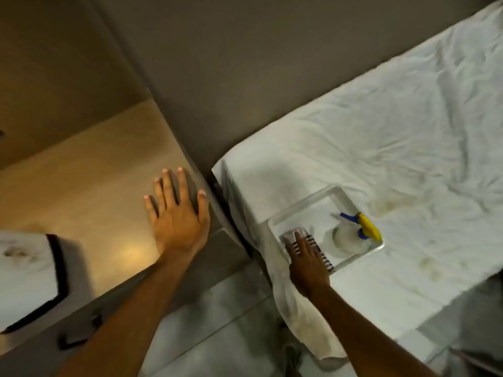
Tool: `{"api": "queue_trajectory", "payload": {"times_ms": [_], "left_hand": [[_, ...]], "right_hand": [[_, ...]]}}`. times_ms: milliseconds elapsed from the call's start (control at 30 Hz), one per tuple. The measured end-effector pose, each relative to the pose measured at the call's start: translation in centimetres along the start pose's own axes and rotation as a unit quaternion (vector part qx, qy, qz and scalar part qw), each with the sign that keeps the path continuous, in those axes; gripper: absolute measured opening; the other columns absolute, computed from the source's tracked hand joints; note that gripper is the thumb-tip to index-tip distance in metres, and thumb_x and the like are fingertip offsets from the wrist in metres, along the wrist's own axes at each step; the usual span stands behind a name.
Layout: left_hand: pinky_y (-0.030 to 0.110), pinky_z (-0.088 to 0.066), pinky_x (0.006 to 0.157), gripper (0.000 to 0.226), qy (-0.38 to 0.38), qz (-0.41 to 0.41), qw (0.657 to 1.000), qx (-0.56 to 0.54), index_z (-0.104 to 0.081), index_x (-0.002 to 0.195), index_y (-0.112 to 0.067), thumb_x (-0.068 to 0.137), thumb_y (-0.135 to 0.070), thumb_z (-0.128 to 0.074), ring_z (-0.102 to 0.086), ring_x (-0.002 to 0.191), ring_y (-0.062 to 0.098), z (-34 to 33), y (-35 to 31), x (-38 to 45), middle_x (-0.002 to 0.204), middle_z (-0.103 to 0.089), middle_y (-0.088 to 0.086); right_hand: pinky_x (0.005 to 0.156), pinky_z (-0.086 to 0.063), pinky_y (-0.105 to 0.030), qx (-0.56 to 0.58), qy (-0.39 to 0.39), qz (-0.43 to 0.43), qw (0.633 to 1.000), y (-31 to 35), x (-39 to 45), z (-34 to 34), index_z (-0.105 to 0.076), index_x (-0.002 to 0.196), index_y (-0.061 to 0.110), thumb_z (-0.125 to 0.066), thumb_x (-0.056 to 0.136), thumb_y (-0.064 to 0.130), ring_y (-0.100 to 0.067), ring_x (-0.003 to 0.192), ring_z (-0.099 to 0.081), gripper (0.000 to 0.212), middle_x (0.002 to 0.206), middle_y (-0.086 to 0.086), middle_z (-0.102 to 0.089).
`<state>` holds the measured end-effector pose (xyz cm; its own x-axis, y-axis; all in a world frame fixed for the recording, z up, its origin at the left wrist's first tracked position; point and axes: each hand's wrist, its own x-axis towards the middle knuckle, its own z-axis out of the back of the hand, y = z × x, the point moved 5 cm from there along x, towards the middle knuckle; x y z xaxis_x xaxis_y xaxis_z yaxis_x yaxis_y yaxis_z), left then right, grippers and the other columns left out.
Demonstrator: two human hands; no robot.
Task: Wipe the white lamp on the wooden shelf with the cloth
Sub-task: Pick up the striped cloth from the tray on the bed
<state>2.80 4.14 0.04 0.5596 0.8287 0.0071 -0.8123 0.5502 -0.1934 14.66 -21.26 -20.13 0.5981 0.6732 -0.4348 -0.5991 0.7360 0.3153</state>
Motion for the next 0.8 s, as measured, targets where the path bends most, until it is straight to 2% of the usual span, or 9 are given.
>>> {"api": "queue_trajectory", "payload": {"times_ms": [133,300,467,600,633,667,700,767,800], "left_hand": [[0.055,-0.009,0.129,0.069,-0.048,-0.001,0.999,0.019,-0.008,0.163,-0.027,0.103,-0.058,-0.016,-0.009,0.16,0.03,-0.5,0.8,0.6,0.173,-0.011,0.007],[0.054,-0.008,0.129,0.068,-0.05,-0.007,0.999,0.016,-0.01,0.163,-0.026,0.103,-0.057,-0.017,-0.008,0.16,0.029,-0.3,0.4,0.5,0.174,-0.011,0.008],[0.053,-0.008,0.13,0.067,-0.046,0.0,0.999,0.012,-0.009,0.163,-0.027,0.103,-0.055,-0.019,-0.006,0.161,0.027,0.0,0.1,0.3,0.174,-0.009,0.006],[0.053,-0.008,0.13,0.067,-0.047,0.002,0.999,0.019,-0.008,0.163,-0.028,0.104,-0.055,-0.019,-0.006,0.161,0.026,-0.2,0.4,0.4,0.174,-0.009,0.005],[0.053,-0.008,0.13,0.067,-0.045,0.003,0.999,0.021,-0.007,0.163,-0.028,0.104,-0.056,-0.018,-0.006,0.161,0.026,-0.3,0.5,0.4,0.174,-0.009,0.005],[0.053,-0.008,0.13,0.067,-0.045,0.002,0.999,0.024,-0.007,0.163,-0.028,0.104,-0.056,-0.017,-0.007,0.161,0.027,-0.3,0.6,0.4,0.174,-0.01,0.006],[0.053,-0.008,0.13,0.067,-0.043,0.004,0.999,0.031,-0.006,0.163,-0.028,0.104,-0.057,-0.016,-0.007,0.161,0.027,-0.3,0.6,0.4,0.174,-0.009,0.006],[0.056,-0.007,0.13,0.068,-0.013,0.01,0.999,0.041,0.0,0.164,-0.026,0.104,-0.056,-0.015,-0.002,0.161,0.028,-0.2,0.5,0.6,0.174,-0.004,0.007],[0.057,-0.006,0.13,0.068,0.011,0.015,0.999,0.039,0.003,0.164,-0.025,0.105,-0.056,-0.014,0.002,0.161,0.028,0.1,0.3,0.5,0.174,0.001,0.008]], "right_hand": [[0.127,-0.018,-0.048,-0.006,0.034,-0.037,0.999,-3.9,3.4,-3.5,-0.005,0.159,0.032,-0.038,0.105,0.032,-0.027,0.157,-0.005,0.064,0.171,-0.003,0.001],[0.118,-0.031,-0.053,-0.065,-0.007,-0.014,0.998,-5.0,3.7,-5.8,-0.005,0.159,0.035,-0.042,0.102,0.044,-0.031,0.155,-0.015,0.069,0.17,-0.002,-0.003],[0.102,-0.051,-0.054,-0.123,-0.03,-0.003,0.992,-4.8,4.2,-4.8,-0.031,0.155,0.021,-0.064,0.095,0.031,-0.039,0.145,-0.038,0.069,0.164,-0.014,-0.028],[0.08,-0.062,-0.046,-0.087,-0.093,0.018,0.992,-3.9,4.4,-1.9,-0.055,0.138,0.014,-0.077,0.085,0.022,-0.037,0.121,-0.062,0.058,0.143,-0.016,-0.058],[0.078,-0.062,-0.045,-0.04,-0.106,0.003,0.994,-3.7,4.3,-1.0,-0.057,0.136,0.016,-0.075,0.086,0.019,-0.035,0.114,-0.066,0.053,0.138,-0.015,-0.062],[0.077,-0.064,-0.046,0.05,-0.118,-0.037,0.991,-3.6,4.0,0.1,-0.057,0.134,0.018,-0.069,0.09,0.017,-0.033,0.106,-0.069,0.046,0.131,-0.013,-0.066],[0.075,-0.064,-0.047,0.177,-0.127,-0.091,0.972,-3.6,3.5,1.3,-0.057,0.132,0.022,-0.063,0.093,0.015,-0.03,0.096,-0.072,0.039,0.123,-0.013,-0.069],[0.075,-0.064,-0.047,0.423,-0.113,-0.189,0.879,-3.2,1.5,3.4,-0.059,0.124,0.027,-0.056,0.095,0.017,-0.024,0.084,-0.074,0.031,0.108,-0.011,-0.074],[0.084,-0.062,-0.047,0.51,-0.108,-0.225,0.823,-2.8,-0.1,4.7,-0.061,0.122,0.027,-0.055,0.094,0.019,-0.024,0.09,-0.073,0.03,0.109,-0.011,-0.074]]}}
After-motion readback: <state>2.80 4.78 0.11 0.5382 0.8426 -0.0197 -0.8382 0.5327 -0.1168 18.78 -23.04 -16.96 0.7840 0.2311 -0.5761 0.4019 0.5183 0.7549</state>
